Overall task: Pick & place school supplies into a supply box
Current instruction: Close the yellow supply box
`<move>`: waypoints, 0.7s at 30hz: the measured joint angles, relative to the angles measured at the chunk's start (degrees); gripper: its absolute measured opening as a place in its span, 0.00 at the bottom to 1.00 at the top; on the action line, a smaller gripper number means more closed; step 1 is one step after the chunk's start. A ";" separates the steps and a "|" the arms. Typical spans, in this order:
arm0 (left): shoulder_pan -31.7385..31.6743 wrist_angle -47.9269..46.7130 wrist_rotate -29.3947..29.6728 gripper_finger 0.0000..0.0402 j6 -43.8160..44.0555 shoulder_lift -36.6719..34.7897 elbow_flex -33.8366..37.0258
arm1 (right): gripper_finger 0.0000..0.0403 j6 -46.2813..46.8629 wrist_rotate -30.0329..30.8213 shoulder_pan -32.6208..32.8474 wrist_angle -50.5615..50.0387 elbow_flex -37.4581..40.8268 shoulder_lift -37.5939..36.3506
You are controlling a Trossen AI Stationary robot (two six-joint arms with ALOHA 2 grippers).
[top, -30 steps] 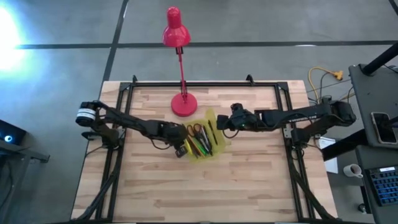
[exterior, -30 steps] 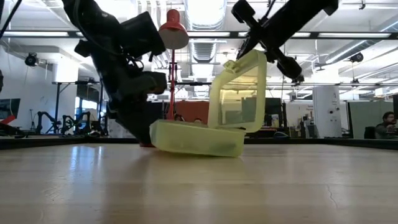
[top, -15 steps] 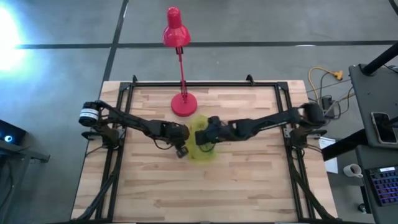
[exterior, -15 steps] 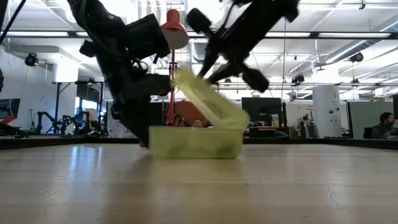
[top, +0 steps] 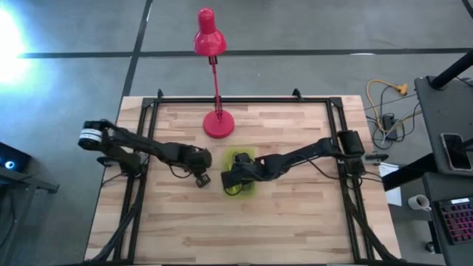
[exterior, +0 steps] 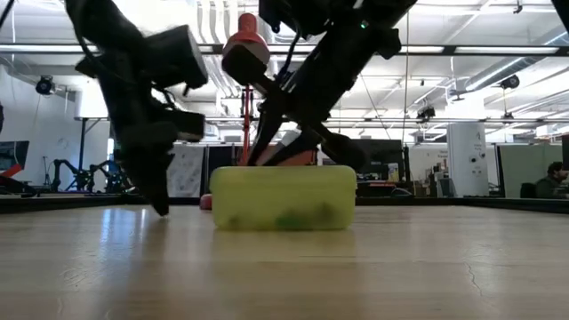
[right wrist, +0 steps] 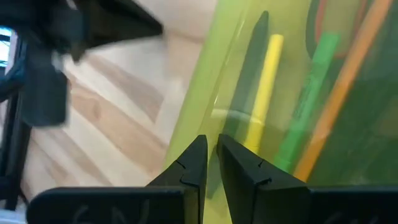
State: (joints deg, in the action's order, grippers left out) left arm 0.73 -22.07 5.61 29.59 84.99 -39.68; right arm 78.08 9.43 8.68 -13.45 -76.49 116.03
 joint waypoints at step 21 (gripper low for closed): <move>2.22 34.85 -3.91 0.01 11.22 2.17 6.81 | 0.09 -0.58 0.55 0.73 -2.65 0.98 -2.15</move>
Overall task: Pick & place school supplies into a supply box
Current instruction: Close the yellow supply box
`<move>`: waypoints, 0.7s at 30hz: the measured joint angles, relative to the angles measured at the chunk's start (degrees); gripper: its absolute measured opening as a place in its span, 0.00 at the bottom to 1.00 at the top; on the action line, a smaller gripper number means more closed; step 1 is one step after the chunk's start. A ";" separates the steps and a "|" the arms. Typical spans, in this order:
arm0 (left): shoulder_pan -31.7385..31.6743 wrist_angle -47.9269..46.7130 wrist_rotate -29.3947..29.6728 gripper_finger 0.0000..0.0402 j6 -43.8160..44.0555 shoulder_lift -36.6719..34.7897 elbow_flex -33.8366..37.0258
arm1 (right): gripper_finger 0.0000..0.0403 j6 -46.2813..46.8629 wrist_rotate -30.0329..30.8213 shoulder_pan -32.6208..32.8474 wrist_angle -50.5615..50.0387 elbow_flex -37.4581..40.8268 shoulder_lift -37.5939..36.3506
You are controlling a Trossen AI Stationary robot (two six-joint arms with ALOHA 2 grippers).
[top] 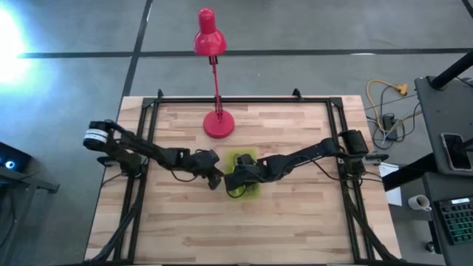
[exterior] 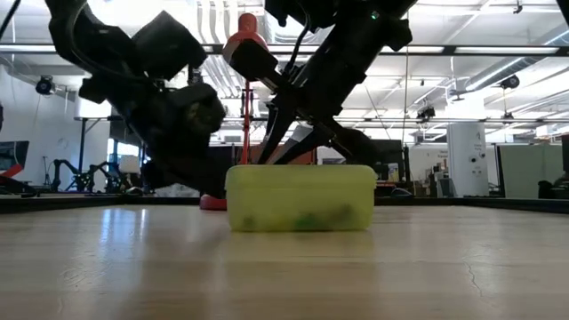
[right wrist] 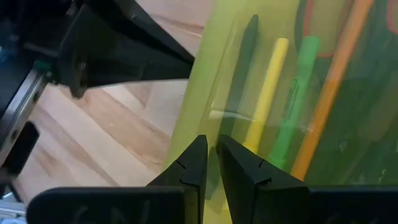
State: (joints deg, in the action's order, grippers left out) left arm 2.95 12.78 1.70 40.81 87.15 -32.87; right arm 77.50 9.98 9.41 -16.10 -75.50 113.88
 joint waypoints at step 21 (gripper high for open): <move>2.19 14.23 0.83 0.01 -10.12 4.57 0.98 | 0.10 -2.85 -5.74 0.06 -4.94 0.64 -0.54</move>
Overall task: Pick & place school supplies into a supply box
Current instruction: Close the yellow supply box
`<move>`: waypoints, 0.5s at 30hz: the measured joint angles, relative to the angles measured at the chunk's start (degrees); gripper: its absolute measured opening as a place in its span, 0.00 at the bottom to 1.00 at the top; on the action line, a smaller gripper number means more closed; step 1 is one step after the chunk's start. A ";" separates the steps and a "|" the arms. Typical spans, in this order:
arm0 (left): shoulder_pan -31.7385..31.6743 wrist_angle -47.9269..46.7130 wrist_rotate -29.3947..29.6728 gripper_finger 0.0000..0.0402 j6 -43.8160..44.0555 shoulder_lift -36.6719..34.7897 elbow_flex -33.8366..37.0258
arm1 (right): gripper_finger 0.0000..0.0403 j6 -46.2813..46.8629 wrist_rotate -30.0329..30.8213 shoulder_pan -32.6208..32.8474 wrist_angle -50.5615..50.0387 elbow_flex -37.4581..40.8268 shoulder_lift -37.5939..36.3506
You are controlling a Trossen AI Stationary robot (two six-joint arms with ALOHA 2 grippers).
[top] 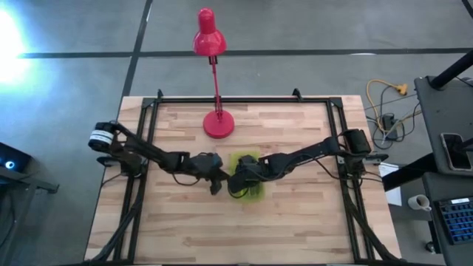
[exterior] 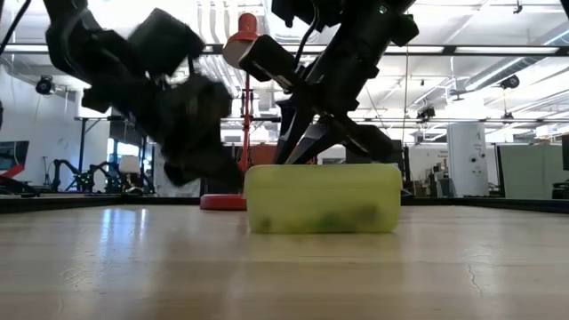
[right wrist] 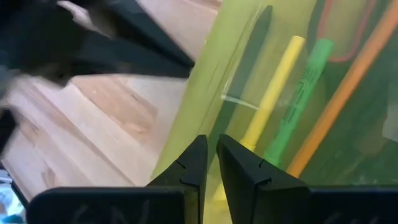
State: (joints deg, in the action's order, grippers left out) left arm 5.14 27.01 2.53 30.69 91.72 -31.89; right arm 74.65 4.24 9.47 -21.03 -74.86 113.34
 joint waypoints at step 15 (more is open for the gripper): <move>0.13 2.66 3.00 0.01 -6.03 1.28 -0.01 | 0.10 -0.28 -1.32 -0.06 0.14 -0.01 0.00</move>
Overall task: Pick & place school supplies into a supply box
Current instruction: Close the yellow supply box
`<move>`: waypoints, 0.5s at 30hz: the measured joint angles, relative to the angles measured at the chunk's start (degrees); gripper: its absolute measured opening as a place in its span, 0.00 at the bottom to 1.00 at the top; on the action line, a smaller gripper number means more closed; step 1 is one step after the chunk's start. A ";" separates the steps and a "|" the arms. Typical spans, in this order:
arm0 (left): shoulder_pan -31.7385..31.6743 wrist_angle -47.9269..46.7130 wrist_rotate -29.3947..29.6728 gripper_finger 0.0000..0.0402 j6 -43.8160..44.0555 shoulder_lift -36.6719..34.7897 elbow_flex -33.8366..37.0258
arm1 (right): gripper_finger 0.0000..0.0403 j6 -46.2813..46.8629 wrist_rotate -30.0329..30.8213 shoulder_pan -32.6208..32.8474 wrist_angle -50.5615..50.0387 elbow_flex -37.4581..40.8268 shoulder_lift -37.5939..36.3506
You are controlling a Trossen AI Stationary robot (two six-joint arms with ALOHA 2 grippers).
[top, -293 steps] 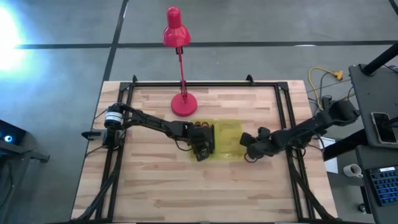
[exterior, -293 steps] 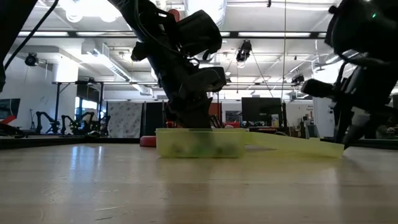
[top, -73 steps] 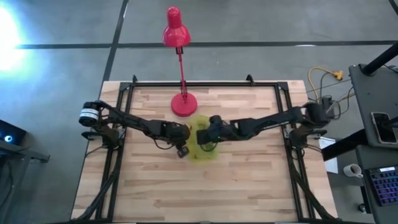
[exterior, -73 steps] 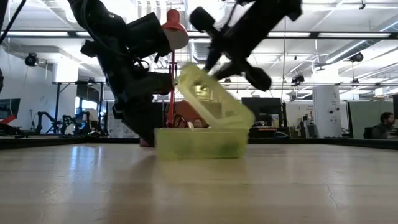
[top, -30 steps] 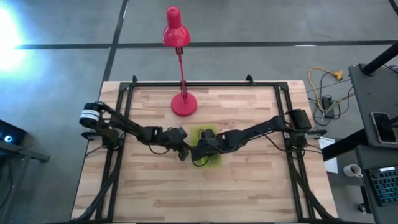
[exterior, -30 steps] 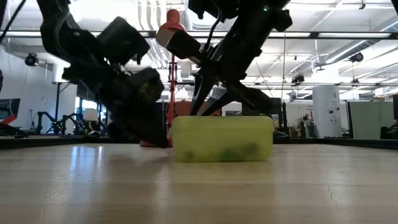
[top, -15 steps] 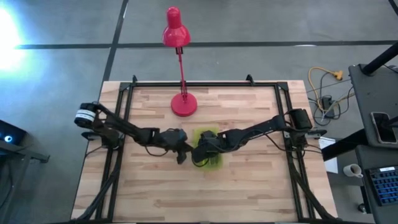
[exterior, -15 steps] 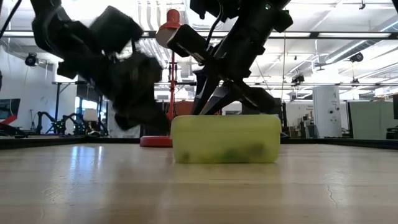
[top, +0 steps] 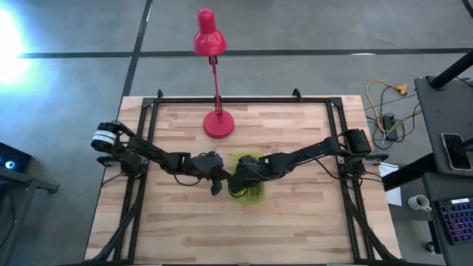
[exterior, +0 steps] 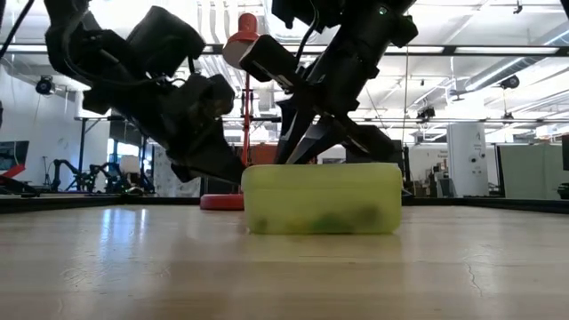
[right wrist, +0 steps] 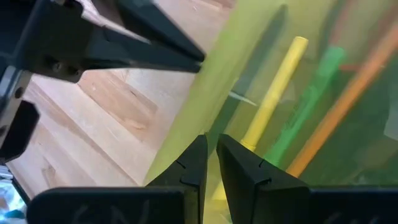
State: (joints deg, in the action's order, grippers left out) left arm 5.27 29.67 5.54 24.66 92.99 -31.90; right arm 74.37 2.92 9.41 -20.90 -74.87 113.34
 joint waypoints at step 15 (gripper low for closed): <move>-0.84 12.15 -1.01 0.01 -1.68 10.88 0.06 | 0.10 -0.12 -2.64 -0.76 -0.47 -0.06 -0.20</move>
State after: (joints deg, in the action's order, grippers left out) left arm 4.43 41.82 4.52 22.98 103.88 -31.84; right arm 74.25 0.28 8.65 -21.37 -74.93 113.14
